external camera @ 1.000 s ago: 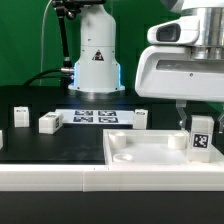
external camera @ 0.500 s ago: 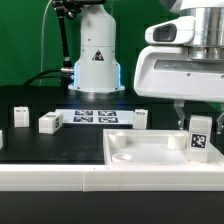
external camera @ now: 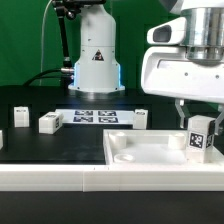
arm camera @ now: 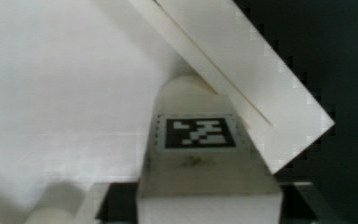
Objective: Assemble one leg
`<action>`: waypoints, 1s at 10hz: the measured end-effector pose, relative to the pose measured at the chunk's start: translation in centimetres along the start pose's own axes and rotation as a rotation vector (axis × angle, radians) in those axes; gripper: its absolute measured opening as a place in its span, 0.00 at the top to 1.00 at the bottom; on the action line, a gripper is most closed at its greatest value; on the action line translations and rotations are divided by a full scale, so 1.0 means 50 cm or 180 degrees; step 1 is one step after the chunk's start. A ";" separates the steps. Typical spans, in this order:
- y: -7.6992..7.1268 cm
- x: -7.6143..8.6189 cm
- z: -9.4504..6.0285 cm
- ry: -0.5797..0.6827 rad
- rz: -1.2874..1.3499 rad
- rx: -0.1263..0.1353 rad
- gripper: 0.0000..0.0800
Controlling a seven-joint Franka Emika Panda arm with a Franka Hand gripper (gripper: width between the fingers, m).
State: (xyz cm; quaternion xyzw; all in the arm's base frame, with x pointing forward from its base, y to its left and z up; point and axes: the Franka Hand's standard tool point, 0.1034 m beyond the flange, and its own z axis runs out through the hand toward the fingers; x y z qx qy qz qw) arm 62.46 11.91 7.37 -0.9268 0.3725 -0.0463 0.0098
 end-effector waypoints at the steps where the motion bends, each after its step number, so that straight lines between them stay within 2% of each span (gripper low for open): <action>1: 0.000 0.000 0.000 0.0000 0.0000 0.0000 0.37; 2: 0.000 0.000 0.000 0.0000 0.0000 0.0000 0.23; 5: 0.000 0.000 0.000 0.0000 -0.0056 -0.0001 0.19; 8: 0.000 0.000 0.000 0.0000 -0.0056 -0.0001 0.19; 9: 0.000 0.000 0.000 0.0000 -0.0056 -0.0001 0.34; 10: 0.000 0.000 0.000 0.0000 -0.0056 -0.0001 0.34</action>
Offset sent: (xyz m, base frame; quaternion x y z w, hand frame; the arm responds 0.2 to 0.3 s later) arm 0.0000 0.0000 0.0000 0.0000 0.0000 -0.0650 0.9979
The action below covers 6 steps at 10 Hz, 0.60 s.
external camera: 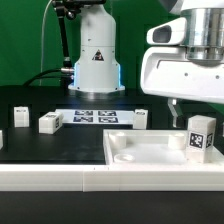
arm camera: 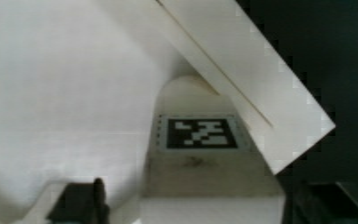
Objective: Assemble one leg
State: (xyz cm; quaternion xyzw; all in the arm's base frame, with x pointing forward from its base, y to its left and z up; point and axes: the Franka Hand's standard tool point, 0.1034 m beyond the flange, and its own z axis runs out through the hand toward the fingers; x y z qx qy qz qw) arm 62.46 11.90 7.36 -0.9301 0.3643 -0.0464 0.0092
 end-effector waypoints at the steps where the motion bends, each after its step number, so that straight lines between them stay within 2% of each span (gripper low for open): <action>1: 0.000 0.000 0.000 0.0000 0.0000 0.0000 0.57; 2: 0.000 0.000 0.000 0.0000 0.0000 0.0000 0.64; 6: 0.000 0.000 0.000 -0.0002 0.0115 0.0002 0.64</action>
Offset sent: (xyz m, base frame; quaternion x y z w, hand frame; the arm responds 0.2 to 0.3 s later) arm 0.0000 0.0000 0.0000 0.0000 0.0000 0.0000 1.0000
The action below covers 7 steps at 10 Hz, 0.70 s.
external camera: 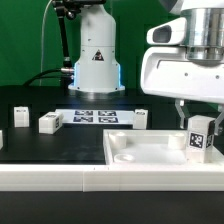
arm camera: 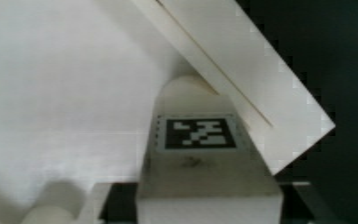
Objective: Assemble one leg
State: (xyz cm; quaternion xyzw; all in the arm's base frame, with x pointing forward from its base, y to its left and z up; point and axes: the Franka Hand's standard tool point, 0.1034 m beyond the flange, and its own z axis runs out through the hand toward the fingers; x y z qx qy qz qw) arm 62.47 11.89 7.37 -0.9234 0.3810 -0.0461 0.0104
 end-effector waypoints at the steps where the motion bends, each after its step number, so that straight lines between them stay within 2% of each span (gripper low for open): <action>1: 0.001 0.001 0.000 -0.0009 0.0128 0.0016 0.64; 2: 0.004 0.002 0.000 -0.0024 0.0449 0.0056 0.64; 7: 0.004 -0.004 0.001 -0.0043 0.2174 0.0037 0.64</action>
Offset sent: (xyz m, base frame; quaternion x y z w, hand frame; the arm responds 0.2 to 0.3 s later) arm -0.0061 0.0022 -0.0098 0.0100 -0.0028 0.2915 0.9565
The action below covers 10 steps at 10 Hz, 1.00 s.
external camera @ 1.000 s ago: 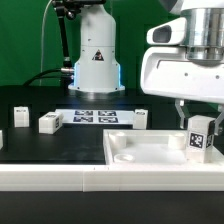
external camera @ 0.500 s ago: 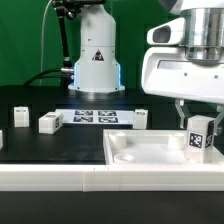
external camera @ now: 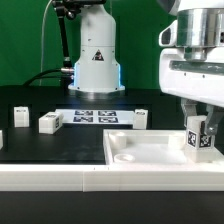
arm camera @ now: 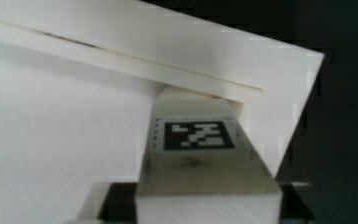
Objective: Assemble one leg
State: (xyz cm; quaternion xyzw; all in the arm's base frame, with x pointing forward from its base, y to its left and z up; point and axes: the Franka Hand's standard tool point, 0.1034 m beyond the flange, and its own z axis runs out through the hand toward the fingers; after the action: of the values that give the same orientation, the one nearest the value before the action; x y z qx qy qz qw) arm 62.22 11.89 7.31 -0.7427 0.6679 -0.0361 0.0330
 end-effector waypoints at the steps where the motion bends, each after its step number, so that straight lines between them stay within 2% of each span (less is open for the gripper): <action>1: 0.001 -0.002 0.000 -0.0001 0.0389 -0.0024 0.64; 5: 0.001 0.001 -0.001 -0.0010 0.1282 -0.0029 0.64; 10: 0.002 0.006 0.000 -0.0029 0.1377 -0.0042 0.64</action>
Offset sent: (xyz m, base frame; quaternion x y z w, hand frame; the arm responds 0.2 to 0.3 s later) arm 0.0049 -0.0054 0.0034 -0.0072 -0.0125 0.1630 0.9865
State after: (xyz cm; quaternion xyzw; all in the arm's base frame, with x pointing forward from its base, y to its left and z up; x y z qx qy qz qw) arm 62.13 11.58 7.33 -0.5823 0.8118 -0.0204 0.0381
